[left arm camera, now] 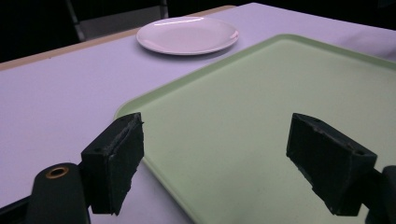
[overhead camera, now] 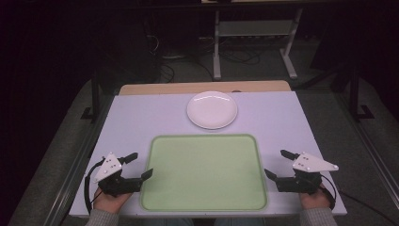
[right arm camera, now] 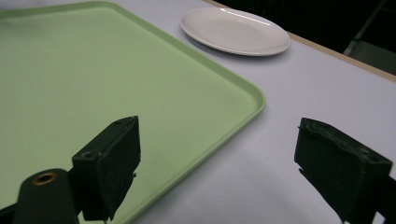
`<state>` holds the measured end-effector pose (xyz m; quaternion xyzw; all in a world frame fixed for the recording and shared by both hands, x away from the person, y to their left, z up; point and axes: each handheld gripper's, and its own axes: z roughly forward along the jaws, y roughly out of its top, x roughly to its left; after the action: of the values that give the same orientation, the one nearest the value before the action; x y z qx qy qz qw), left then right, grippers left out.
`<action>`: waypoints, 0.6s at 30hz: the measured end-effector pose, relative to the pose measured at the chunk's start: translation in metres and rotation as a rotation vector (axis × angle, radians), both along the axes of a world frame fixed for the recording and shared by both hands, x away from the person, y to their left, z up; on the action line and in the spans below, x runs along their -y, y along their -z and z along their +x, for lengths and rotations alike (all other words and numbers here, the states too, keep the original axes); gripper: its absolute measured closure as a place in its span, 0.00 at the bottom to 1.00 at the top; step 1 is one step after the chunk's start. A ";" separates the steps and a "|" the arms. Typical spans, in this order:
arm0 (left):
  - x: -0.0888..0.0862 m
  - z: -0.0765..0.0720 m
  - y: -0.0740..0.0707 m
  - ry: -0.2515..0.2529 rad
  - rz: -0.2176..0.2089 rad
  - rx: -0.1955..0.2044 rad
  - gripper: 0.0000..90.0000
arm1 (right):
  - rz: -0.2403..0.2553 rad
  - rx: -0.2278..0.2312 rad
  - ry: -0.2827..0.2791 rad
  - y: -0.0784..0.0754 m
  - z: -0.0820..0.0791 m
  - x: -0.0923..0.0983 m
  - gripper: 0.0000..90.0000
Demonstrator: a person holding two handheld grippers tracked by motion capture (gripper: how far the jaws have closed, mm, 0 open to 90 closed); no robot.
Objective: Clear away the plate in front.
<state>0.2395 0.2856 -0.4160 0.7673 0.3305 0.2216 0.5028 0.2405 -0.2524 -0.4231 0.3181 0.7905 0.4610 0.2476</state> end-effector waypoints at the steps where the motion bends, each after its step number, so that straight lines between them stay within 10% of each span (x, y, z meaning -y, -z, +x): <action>1: 0.000 0.000 0.000 0.000 0.001 -0.002 0.20 | 0.000 0.000 0.000 0.000 0.000 0.000 0.15; 18: 0.001 0.003 0.000 0.008 -0.008 -0.037 0.20 | 0.000 0.001 -0.004 0.000 -0.001 0.000 0.15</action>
<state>0.2422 0.2847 -0.4164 0.7705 0.3375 0.2040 0.5008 0.2391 -0.2523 -0.4227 0.3162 0.7911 0.4616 0.2471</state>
